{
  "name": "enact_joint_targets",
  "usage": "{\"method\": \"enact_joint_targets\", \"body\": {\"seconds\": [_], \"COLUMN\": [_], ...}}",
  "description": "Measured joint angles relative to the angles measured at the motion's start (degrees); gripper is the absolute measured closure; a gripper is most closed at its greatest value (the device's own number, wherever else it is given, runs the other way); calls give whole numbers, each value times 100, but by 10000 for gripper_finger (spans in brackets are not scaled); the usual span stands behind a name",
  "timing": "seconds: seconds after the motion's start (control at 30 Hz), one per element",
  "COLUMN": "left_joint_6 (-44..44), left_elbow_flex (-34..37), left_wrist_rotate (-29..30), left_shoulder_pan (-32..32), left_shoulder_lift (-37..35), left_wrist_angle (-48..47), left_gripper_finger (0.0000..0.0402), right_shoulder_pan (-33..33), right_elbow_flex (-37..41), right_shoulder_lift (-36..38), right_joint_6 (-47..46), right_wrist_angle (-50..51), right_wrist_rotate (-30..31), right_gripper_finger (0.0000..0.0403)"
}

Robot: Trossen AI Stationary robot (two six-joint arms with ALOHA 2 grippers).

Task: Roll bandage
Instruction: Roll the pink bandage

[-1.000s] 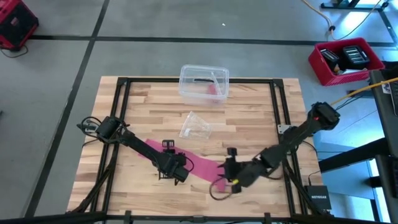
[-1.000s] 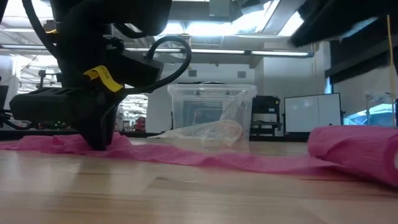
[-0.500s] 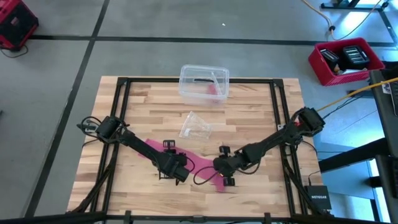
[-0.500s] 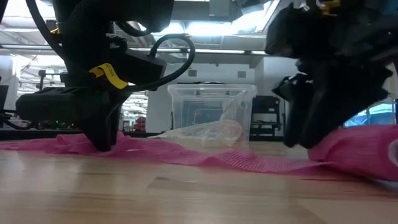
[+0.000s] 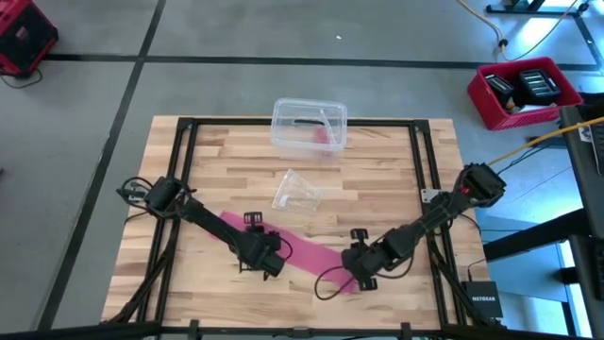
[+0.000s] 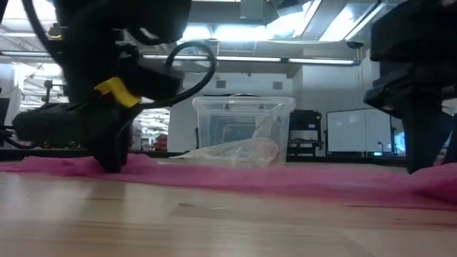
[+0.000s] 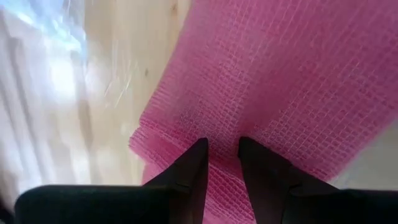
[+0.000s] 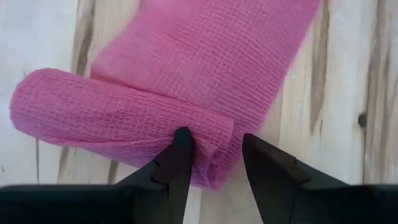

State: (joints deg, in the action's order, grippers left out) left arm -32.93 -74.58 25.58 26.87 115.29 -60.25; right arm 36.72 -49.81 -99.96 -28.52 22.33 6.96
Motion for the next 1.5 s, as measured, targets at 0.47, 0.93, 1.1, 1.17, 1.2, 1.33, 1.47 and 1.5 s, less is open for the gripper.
{"method": "enact_joint_targets", "body": {"seconds": [0.47, 0.93, 1.1, 1.17, 1.2, 1.33, 1.47, 1.5], "left_joint_6": [-572, -555, 240, 398, 476, 787, 1012, 1126], "left_elbow_flex": [694, 6, -309, -467, -550, -953, -1357, -1442], "left_wrist_rotate": [-64, 336, 396, 387, 394, 407, 426, 428], "left_shoulder_pan": [578, 707, 623, 601, 601, 599, 597, 597], "left_shoulder_lift": [2, 9, 9, 9, 9, 9, 0, 0], "left_wrist_angle": [-869, -103, 789, 732, 650, 354, 73, 133], "left_gripper_finger": [314, 314, 314, 314, 314, 314, 314, 314], "right_shoulder_pan": [115, 121, 121, 121, 121, 121, 119, 119], "right_elbow_flex": [43, 48, 49, 49, 49, 49, 49, 49], "right_shoulder_lift": [0, 4, 4, 4, 4, 4, 4, 4], "right_joint_6": [-14, 27, 23, 23, 23, 21, 18, 21], "right_wrist_angle": [-88, -131, -134, -134, -134, -136, -138, -141], "right_wrist_rotate": [245, 412, 443, 446, 450, 450, 450, 450], "right_gripper_finger": [251, 251, 251, 251, 251, 251, 251, 251]}}
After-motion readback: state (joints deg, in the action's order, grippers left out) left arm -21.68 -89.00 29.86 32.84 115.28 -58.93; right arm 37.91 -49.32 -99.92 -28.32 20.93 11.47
